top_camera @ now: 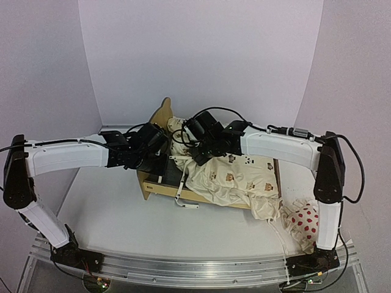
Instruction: Set up the pet bed
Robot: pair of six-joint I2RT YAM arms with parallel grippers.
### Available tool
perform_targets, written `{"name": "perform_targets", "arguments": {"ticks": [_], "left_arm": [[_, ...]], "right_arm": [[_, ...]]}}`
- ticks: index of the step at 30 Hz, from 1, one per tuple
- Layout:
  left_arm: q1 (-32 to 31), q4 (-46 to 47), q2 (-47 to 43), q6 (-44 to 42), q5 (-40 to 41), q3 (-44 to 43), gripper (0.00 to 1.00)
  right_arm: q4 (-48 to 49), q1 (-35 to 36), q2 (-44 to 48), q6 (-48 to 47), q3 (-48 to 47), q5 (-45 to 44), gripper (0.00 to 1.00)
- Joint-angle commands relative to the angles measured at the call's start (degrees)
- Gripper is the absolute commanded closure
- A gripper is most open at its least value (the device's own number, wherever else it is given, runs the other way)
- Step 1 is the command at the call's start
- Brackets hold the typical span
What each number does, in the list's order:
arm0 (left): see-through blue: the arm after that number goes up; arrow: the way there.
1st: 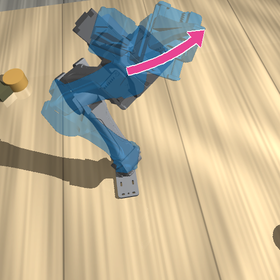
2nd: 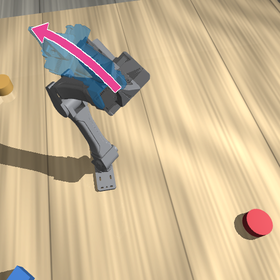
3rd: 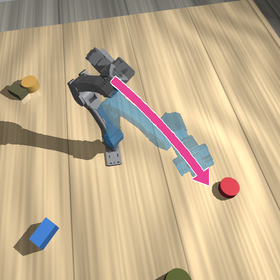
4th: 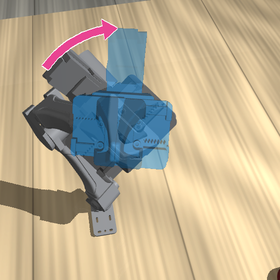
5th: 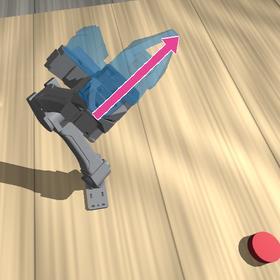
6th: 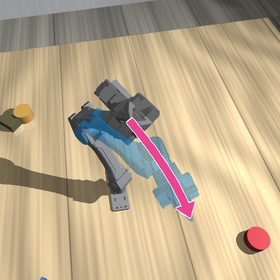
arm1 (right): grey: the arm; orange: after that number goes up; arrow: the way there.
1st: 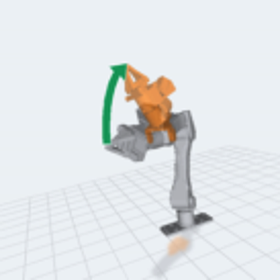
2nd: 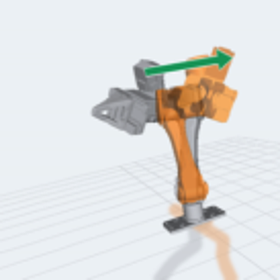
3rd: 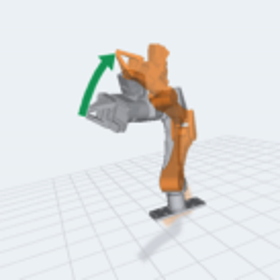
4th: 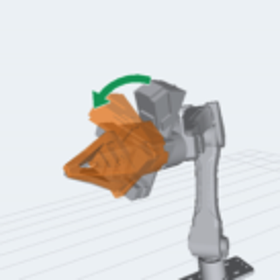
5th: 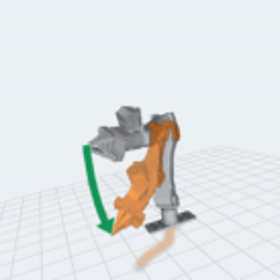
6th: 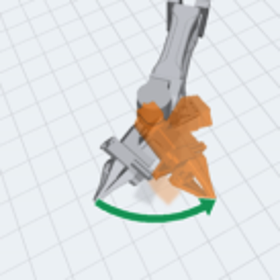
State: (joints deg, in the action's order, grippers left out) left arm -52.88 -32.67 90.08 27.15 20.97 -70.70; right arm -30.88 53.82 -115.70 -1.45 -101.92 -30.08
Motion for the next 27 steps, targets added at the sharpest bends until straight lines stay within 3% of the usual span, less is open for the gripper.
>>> {"name": "perform_targets", "arguments": {"ticks": [1,5,13,17,27], "left_arm": [[0.76,-0.04,-0.03,1.71,-1.10,1.19,1.00],[0.76,-2.29,-0.08,2.95,-2.46,0.78,0.94],[-0.42,-3.47,-5.10,3.13,-9.89,-0.11,0.63],[-1.96,-4.97,-8.38,2.99,-10.86,-1.58,0.53],[-2.58,-14.31,-16.72,5.24,5.62,-3.70,0.23]], "right_arm": [[-1.82,-0.51,-2.85,0.82,-2.94,-1.44,1.00],[-2.07,-0.53,-4.12,0.84,-4.08,-1.88,1.00],[-3.07,-0.51,-4.12,0.27,-4.78,-7.62,1.00],[-3.13,-0.48,-4.30,0.78,-4.81,-5.37,1.00],[-3.40,-0.42,-6.80,3.06,-5.73,2.09,1.00]]}}
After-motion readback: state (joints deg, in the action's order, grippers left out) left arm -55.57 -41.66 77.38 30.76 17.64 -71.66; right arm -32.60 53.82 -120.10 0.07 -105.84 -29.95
